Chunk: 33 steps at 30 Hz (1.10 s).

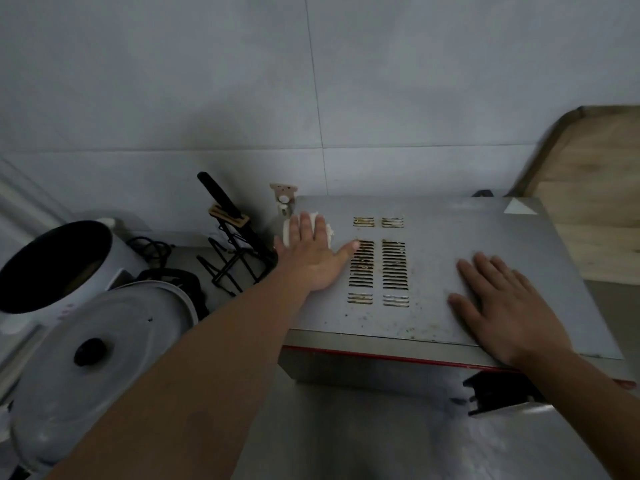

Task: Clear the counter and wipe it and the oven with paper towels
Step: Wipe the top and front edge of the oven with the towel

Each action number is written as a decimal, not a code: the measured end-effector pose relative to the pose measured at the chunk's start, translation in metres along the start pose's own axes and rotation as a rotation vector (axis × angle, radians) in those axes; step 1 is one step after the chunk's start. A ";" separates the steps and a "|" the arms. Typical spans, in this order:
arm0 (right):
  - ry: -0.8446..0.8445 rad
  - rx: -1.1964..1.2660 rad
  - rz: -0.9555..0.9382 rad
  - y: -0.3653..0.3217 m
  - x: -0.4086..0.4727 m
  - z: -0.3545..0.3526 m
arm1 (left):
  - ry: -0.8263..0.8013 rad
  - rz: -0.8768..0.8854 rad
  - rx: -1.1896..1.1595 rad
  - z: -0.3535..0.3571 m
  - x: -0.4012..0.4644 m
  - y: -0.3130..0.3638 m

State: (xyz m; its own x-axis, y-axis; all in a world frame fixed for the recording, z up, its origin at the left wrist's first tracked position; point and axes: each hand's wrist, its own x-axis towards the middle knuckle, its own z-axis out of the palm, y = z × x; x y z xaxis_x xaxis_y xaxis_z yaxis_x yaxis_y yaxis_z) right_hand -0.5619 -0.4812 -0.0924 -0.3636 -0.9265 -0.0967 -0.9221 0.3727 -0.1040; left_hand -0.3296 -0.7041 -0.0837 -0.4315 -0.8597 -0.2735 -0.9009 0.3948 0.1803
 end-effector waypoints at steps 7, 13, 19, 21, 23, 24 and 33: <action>0.006 -0.002 -0.011 0.001 -0.003 0.001 | 0.003 0.064 0.040 0.009 -0.025 -0.002; 0.007 0.003 -0.018 0.002 -0.002 0.003 | 0.020 0.164 0.009 0.036 -0.097 -0.002; 0.004 -0.007 -0.020 0.002 -0.002 0.001 | 0.068 0.163 0.114 0.055 -0.148 -0.009; -0.001 -0.005 -0.023 0.002 -0.002 0.002 | 0.072 0.163 0.116 0.054 -0.147 -0.010; 0.004 -0.007 -0.025 0.003 -0.001 0.002 | 0.070 0.157 0.113 0.052 -0.143 -0.010; 0.007 -0.003 -0.025 0.003 -0.001 0.002 | 0.066 0.150 0.105 0.050 -0.141 -0.010; 0.021 0.000 -0.019 0.002 -0.001 0.004 | 0.001 -0.015 -0.009 0.022 -0.073 -0.019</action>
State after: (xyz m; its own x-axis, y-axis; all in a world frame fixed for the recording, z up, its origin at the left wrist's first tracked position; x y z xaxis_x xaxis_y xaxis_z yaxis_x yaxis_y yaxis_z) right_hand -0.5626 -0.4793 -0.0965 -0.3485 -0.9344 -0.0740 -0.9289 0.3549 -0.1060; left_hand -0.2819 -0.6415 -0.0877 -0.4176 -0.8660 -0.2750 -0.9069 0.3786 0.1849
